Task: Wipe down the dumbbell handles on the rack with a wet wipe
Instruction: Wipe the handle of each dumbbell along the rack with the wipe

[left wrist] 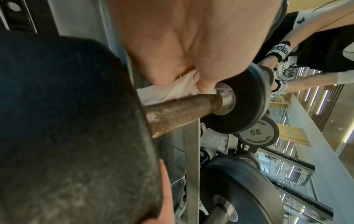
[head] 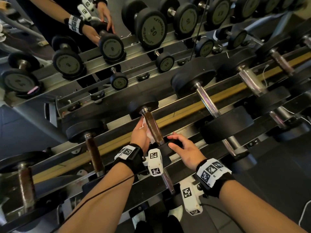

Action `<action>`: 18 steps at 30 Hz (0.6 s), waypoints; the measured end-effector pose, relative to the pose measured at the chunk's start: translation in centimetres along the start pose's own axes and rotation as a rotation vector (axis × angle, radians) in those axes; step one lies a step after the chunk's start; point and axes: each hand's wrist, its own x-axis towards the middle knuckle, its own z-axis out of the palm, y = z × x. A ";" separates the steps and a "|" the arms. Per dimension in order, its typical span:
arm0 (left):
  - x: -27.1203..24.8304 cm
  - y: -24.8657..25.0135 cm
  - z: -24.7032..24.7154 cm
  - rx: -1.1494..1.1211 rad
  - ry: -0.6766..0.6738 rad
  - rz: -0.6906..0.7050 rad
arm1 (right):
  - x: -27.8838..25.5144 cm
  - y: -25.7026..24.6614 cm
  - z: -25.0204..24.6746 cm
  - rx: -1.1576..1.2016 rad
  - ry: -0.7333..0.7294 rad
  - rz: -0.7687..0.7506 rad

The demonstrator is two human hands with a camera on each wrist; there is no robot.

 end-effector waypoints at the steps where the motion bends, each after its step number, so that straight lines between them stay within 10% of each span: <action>1: -0.2 -0.1 -0.1 0.014 -0.018 0.014 | -0.1 -0.1 0.0 -0.003 0.001 -0.006; 18: -3.0 2.1 -1.3 0.069 -0.061 0.057 | -0.2 -0.2 -0.1 -0.003 -0.006 -0.004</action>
